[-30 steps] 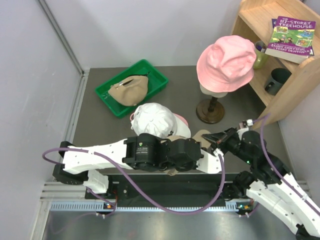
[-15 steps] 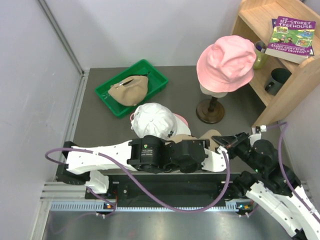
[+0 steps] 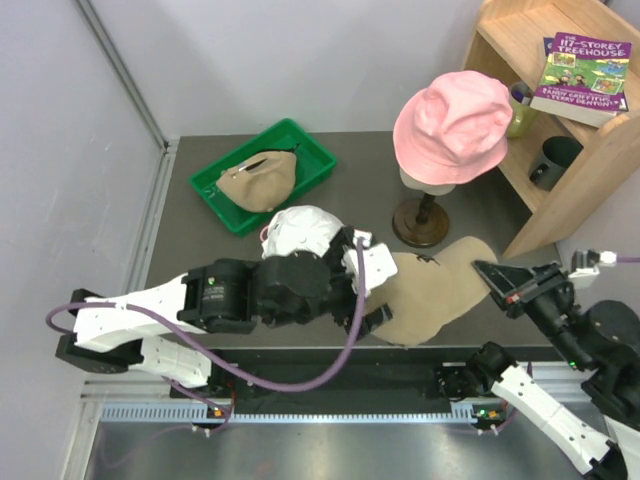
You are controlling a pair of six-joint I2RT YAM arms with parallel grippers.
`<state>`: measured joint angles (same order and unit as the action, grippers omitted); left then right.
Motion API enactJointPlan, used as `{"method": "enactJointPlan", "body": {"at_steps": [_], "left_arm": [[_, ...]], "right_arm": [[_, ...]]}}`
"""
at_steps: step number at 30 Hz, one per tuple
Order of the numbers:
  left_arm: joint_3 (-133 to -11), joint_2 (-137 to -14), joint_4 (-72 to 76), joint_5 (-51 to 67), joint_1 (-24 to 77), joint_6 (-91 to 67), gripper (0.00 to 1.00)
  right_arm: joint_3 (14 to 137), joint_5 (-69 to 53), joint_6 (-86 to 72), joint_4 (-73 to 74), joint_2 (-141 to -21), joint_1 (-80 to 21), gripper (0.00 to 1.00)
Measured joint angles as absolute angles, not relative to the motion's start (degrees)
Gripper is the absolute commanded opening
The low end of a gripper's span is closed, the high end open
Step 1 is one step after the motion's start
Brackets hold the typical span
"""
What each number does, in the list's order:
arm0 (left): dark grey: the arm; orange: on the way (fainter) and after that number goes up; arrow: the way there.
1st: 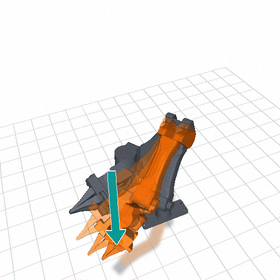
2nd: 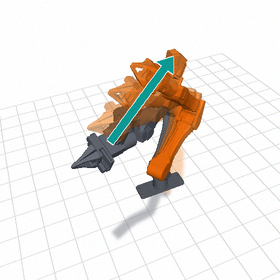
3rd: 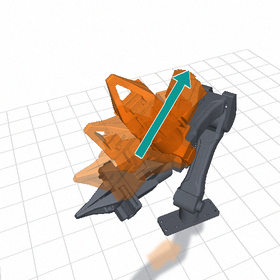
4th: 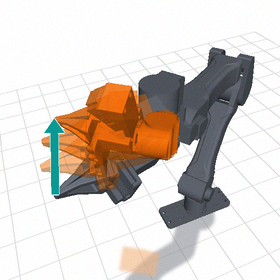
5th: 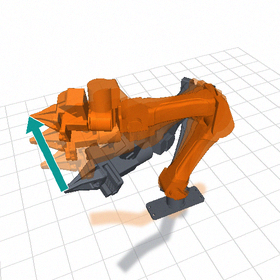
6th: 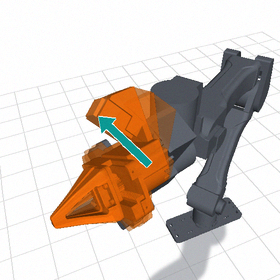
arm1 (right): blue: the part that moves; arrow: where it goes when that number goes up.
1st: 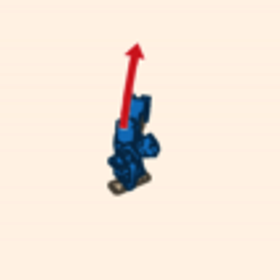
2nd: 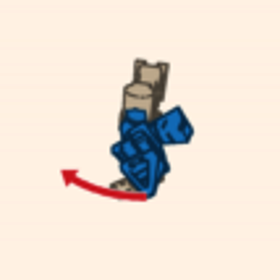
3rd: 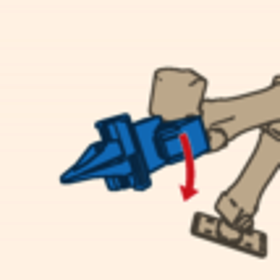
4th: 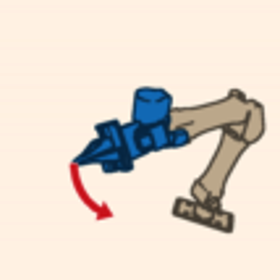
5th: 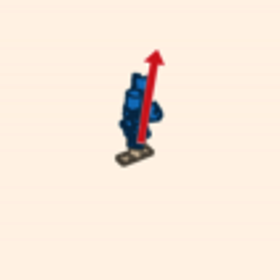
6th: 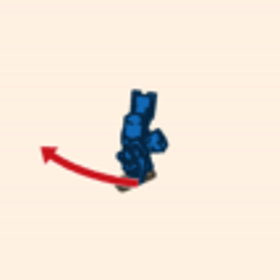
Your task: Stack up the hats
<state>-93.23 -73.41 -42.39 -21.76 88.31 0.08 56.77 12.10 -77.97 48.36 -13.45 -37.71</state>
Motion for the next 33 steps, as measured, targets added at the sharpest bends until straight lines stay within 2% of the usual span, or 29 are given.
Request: {"method": "enactJointPlan", "body": {"at_steps": [7, 13, 19, 22, 26, 33], "left_arm": [[-96.33, -75.13, -41.06, -4.84, 73.19, -5.19, 0.99], [-96.29, -76.47, -38.7, 5.61, 58.87, -9.69, 0.99], [-90.7, -69.78, -35.66, 14.48, 39.0, -12.84, 0.99], [-89.95, -65.65, -36.21, 18.83, 32.67, -13.41, 0.99], [-91.39, -64.03, -39.55, 13.87, 27.99, -14.5, 0.99], [-93.8, -64.1, -46.09, -12.49, 23.66, -21.04, 0.99]], "right_arm": [[64.97, 17.45, -68.53, 50.19, -14.0, -37.71, 0.0], [65.76, 21.5, -62.81, 47.44, -17.04, -37.71, 0.0], [67.68, 22.04, -56.99, 44.6, -21.98, -37.76, 0.0], [68.69, 21.93, -55.29, 41.67, -23.57, -37.76, 0.0], [68.82, 19.88, -54.61, 36.51, -26.22, -37.76, 0.0], [67.0, 10.68, -58.17, 18.39, -34.74, -37.76, 0.0]]}}
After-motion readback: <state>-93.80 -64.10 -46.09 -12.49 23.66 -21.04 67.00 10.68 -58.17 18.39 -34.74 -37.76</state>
